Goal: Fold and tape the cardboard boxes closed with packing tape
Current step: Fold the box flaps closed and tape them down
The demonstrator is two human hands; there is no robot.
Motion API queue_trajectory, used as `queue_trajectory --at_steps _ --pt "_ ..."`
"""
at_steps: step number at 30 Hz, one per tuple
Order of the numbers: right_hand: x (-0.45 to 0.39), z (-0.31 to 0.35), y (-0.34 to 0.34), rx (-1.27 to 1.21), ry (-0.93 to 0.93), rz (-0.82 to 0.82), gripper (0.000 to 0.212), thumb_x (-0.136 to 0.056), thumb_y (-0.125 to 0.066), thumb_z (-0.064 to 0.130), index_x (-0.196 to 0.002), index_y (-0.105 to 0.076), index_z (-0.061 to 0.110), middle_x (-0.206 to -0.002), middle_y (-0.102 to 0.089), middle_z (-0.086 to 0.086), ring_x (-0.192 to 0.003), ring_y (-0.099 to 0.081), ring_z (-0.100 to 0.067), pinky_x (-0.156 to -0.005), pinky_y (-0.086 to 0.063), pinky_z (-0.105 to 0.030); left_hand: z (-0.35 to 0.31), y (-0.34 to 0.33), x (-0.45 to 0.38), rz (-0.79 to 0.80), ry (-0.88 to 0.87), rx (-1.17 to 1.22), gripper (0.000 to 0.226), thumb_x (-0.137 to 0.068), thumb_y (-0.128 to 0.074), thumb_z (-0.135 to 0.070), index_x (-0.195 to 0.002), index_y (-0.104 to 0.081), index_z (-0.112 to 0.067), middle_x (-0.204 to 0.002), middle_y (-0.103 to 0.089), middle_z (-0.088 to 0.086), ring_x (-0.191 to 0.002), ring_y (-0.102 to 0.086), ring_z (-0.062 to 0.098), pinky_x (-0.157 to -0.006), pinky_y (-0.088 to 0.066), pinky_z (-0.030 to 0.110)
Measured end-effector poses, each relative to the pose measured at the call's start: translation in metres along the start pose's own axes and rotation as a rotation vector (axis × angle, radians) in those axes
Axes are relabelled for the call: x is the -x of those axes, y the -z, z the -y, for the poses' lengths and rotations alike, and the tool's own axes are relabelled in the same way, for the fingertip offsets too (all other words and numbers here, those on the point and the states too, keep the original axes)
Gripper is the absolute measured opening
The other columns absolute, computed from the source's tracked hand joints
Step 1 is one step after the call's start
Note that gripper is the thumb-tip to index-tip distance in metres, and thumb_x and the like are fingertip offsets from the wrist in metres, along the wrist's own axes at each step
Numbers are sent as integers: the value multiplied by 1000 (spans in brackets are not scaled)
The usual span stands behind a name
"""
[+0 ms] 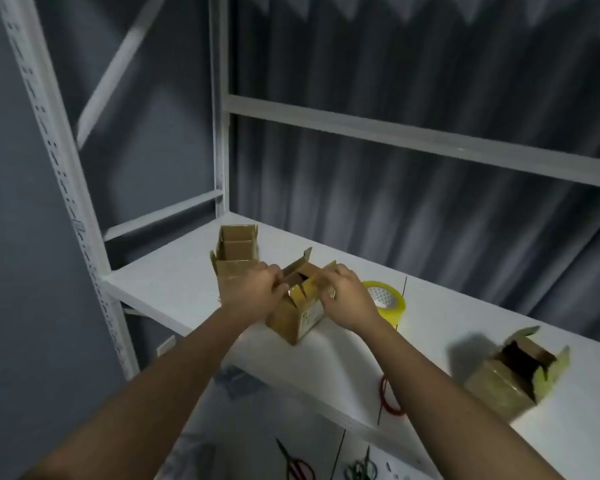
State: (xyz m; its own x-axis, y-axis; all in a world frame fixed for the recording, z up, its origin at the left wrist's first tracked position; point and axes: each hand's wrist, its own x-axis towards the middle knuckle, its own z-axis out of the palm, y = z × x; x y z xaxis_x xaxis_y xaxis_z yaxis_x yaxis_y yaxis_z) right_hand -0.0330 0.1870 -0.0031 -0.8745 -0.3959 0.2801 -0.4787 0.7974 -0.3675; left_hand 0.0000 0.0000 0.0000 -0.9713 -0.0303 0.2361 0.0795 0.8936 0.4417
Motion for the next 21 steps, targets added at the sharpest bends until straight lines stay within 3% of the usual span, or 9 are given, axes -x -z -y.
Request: queue_trajectory --at_steps 3,8,11,14,18,21 --pt "-11 -13 -16 67 5 -35 44 -88 -51 14 -131 -51 18 -128 -51 -6 -117 -46 -28 -91 -43 -37 5 -21 -9 55 26 19 21 -97 -44 -33 -106 -56 -18 -102 -57 0 -93 -56 18 -83 -45 28" --pt "-34 -29 -27 220 159 -52 55 -78 -53 13 -133 -51 16 -136 -49 -9 -129 -40 -31 -105 -36 -44 7 -46 -17 -38 -15 34 30 -98 -41 -40 -97 -58 -15 -92 -65 1 -81 -61 16 -72 -46 23" --pt "-51 -33 -21 308 221 121 55 -86 -48 18 -140 -43 21 -138 -47 -2 -136 -31 -26 -114 -14 -40 8 -53 -20 -12 7 86 30 -98 -43 -40 -94 -57 -14 -89 -66 2 -75 -57 13 -67 -40 18" --pt "-57 -38 -18 312 215 226 48 -89 -50 14 -135 -45 24 -128 -49 3 -127 -37 -18 -114 -1 -37 8 -59 -19 23 16 118 28 -98 -45 -35 -105 -57 -11 -99 -65 3 -88 -60 16 -75 -44 19" --pt "-49 -53 -26 104 215 137 22 -90 -52 13 -110 -60 19 -115 -55 4 -113 -49 -17 -109 -11 -33 7 -64 -18 1 62 359 17 -96 -51 -25 -105 -57 -12 -97 -63 -1 -90 -61 15 -76 -50 23" --pt "-35 -58 -38 -27 188 -45 22 -84 -50 19 -100 -64 19 -104 -61 6 -100 -50 -10 -87 -20 -27 8 -63 -26 -49 64 436 11 -95 -52 -17 -102 -60 -15 -89 -61 -6 -83 -59 9 -70 -45 12"
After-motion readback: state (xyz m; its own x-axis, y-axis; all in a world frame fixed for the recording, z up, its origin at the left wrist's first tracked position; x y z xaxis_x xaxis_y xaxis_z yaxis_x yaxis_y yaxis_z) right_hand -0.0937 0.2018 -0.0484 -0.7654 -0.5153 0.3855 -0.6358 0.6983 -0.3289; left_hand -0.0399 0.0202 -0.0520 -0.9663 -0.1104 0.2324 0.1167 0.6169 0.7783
